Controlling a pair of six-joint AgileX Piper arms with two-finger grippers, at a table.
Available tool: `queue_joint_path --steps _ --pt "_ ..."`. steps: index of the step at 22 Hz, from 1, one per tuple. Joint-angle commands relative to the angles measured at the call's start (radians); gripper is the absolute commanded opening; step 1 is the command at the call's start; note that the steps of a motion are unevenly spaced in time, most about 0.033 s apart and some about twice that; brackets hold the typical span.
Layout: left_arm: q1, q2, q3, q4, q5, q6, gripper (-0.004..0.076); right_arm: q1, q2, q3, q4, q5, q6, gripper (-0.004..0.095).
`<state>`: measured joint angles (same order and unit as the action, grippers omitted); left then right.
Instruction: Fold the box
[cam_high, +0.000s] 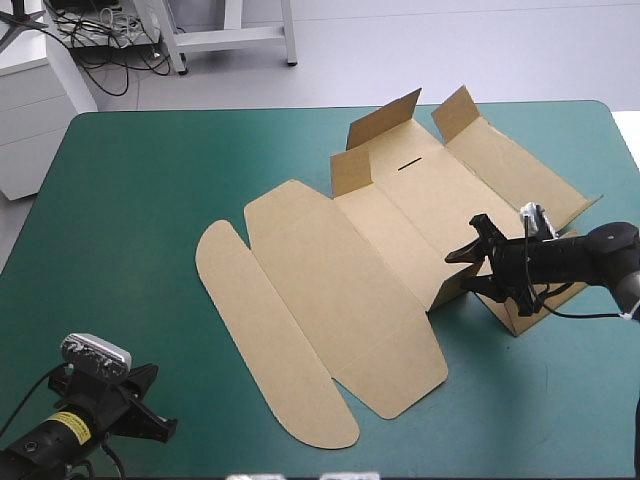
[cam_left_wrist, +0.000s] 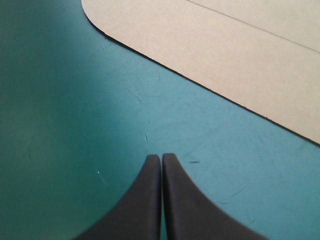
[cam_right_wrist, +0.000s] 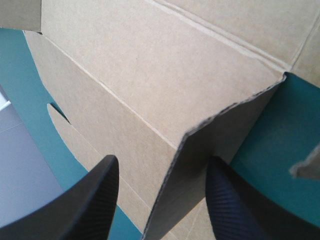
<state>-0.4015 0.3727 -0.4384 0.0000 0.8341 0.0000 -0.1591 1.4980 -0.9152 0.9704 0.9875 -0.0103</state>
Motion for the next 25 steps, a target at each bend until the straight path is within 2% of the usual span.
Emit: queue_joint_path --steps 1,5,7,10,13,17,19,23,25 --pt "-0.001 0.008 -0.034 -0.008 -0.061 -0.01 -0.001 0.001 -0.01 -0.028 0.029 0.014 -0.011 0.0496" --pt "-0.001 0.008 -0.034 -0.008 -0.061 -0.01 -0.001 0.001 -0.006 -0.028 -0.009 0.016 0.01 0.0494" --pt "-0.001 0.008 -0.034 -0.008 -0.061 -0.01 -0.001 0.001 -0.006 -0.028 -0.059 0.018 0.031 0.0494" --pt "-0.001 0.008 -0.034 -0.008 -0.061 -0.01 -0.001 0.001 -0.006 -0.028 -0.216 0.079 0.168 0.0485" --pt "-0.001 0.008 -0.034 -0.008 -0.061 -0.01 -0.001 0.001 -0.006 -0.028 -0.25 0.125 0.192 0.0451" --pt "-0.001 0.008 -0.032 -0.008 -0.062 -0.01 -0.001 0.033 -0.006 -0.028 -0.217 0.088 0.192 0.0304" --pt "-0.001 0.008 -0.032 -0.008 -0.062 -0.01 -0.001 0.071 -0.006 -0.028 -0.219 0.022 0.192 0.0218" --pt "-0.001 0.008 -0.032 -0.008 -0.062 -0.01 -0.001 0.099 -0.006 -0.028 -0.218 -0.035 0.192 -0.0006" --pt "-0.001 0.008 -0.032 -0.008 -0.062 -0.01 -0.001 0.099 -0.006 -0.028 -0.226 -0.041 0.192 -0.0019"
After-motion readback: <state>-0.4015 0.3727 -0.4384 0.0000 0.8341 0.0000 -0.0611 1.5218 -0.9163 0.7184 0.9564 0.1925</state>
